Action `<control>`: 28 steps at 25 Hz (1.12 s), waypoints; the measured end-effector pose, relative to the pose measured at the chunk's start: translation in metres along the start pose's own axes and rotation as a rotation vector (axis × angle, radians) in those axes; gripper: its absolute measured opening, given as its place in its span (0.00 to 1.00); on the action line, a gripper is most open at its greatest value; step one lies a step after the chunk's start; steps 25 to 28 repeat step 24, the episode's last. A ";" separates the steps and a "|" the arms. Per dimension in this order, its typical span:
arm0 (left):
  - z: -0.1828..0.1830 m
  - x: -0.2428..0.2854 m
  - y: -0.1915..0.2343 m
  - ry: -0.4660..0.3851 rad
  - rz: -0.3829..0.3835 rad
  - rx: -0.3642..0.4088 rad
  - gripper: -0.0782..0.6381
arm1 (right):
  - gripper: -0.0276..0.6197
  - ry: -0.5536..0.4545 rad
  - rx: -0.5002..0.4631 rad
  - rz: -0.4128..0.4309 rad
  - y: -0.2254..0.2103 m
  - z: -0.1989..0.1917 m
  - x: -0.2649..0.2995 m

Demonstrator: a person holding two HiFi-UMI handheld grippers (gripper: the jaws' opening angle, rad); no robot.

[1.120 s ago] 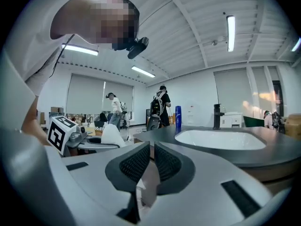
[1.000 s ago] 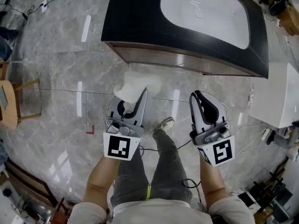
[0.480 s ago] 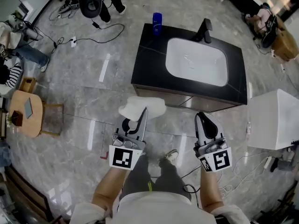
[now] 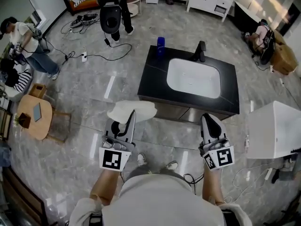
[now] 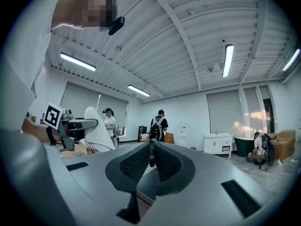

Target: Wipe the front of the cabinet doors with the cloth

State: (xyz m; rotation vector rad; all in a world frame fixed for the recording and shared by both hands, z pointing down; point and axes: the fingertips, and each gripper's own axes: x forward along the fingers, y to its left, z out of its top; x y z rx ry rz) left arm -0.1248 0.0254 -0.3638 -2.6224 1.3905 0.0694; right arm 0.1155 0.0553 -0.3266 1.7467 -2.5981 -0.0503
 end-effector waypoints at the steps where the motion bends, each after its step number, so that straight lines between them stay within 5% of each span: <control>1: 0.003 -0.005 0.000 -0.005 0.010 0.000 0.19 | 0.12 -0.004 -0.004 -0.003 -0.001 0.004 -0.004; 28: 0.030 -0.019 0.001 -0.051 0.060 0.056 0.19 | 0.12 -0.061 -0.025 0.007 -0.003 0.038 -0.017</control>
